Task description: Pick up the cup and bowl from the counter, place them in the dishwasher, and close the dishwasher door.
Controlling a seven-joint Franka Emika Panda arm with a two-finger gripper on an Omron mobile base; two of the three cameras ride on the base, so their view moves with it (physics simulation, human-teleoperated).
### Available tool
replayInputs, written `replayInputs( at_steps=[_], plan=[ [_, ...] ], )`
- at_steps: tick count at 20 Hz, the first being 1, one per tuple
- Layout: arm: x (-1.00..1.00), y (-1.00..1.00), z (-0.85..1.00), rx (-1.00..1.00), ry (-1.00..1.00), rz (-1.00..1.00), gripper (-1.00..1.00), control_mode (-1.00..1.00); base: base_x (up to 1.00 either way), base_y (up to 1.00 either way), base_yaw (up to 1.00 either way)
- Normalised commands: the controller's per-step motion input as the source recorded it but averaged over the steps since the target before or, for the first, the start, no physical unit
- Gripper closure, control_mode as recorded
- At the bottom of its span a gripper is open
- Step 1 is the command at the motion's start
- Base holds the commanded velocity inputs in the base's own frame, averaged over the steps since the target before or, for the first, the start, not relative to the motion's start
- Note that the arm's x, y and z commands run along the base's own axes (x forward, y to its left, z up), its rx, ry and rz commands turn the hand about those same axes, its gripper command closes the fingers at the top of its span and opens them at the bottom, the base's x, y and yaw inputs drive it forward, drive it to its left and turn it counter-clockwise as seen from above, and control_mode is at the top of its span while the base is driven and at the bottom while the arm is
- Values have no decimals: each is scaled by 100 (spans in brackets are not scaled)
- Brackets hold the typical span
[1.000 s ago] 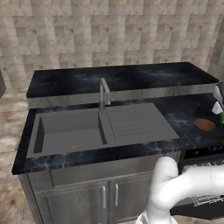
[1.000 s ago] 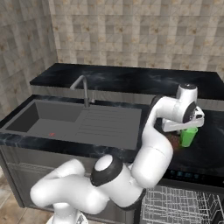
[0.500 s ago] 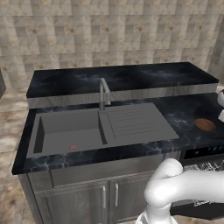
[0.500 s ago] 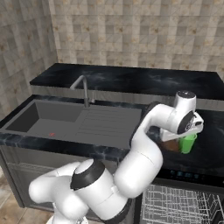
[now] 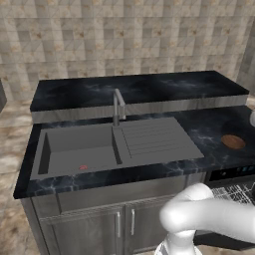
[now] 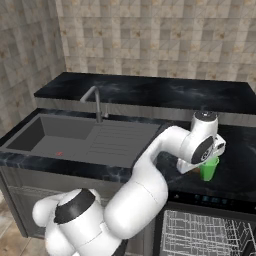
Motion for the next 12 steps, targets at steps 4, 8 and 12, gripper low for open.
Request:
replayInputs(
  at_steps=[4,8,12],
  plan=[
    [-57,9,0,-7,-4,19,100,-100,0,0,0],
    [-53,0,0,-9,-5,17,100,-100,0,0,0],
    [-28,9,-4,-14,-3,20,100,-100,0,0,0]
  ],
)
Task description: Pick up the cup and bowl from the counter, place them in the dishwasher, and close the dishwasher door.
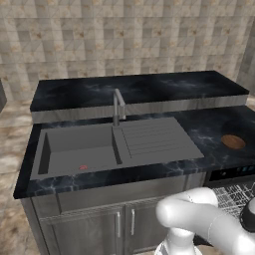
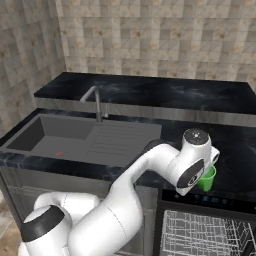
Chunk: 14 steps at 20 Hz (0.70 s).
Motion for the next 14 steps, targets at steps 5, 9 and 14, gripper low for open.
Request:
replayInputs(
  at_steps=[5,9,14],
  plan=[
    [-9,10,-14,-13,0,19,100,-100,0,0,0],
    [-24,1,-18,-8,-1,21,100,-100,0,0,0],
    [-41,0,-2,-7,-3,19,100,-100,0,0,0]
  ],
)
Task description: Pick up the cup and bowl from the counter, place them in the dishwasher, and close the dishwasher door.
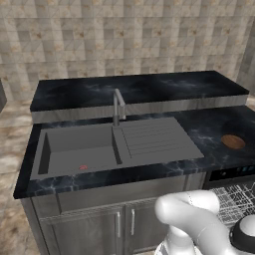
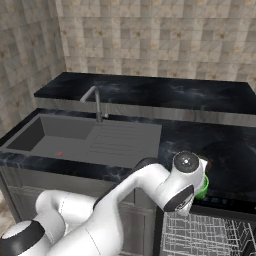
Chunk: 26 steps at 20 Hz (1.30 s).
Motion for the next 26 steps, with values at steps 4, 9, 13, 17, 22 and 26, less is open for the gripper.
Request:
replayInputs(
  at_steps=[4,9,13,17,22,26],
  plan=[
    [-31,0,-9,-7,0,19,100,-100,0,0,0],
    [-10,0,-27,-6,0,18,100,-100,0,0,0],
    [-1,0,-36,-2,0,17,100,-100,0,0,0],
    [-4,0,-42,-1,0,16,100,-100,0,0,0],
    [0,0,-53,-1,0,14,100,-100,0,0,0],
    [0,0,-46,-5,0,12,100,-100,0,0,0]
  ],
)
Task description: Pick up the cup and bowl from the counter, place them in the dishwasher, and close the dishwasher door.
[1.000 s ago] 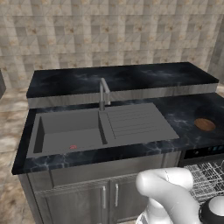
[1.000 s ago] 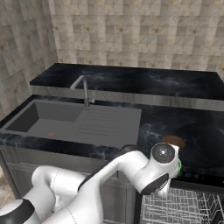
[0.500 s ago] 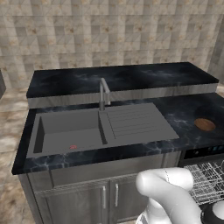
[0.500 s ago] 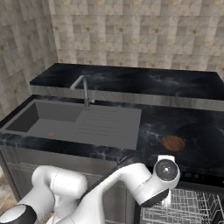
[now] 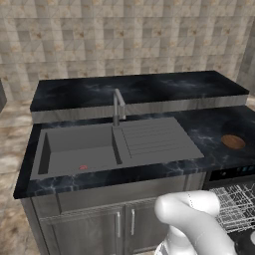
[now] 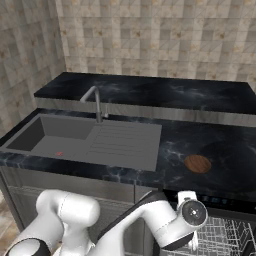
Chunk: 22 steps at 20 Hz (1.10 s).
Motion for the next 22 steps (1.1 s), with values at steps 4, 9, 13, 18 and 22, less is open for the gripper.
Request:
replayInputs(
  at_steps=[4,9,13,18,22],
  plan=[
    [9,0,-40,-2,2,7,100,-100,0,0,0],
    [18,0,-35,0,1,7,100,-100,0,0,0],
    [30,0,-39,3,3,5,100,-100,0,0,0],
    [41,-5,-44,5,10,2,100,-100,0,0,0],
    [39,-15,-40,9,8,3,100,-100,0,0,0]
  ],
)
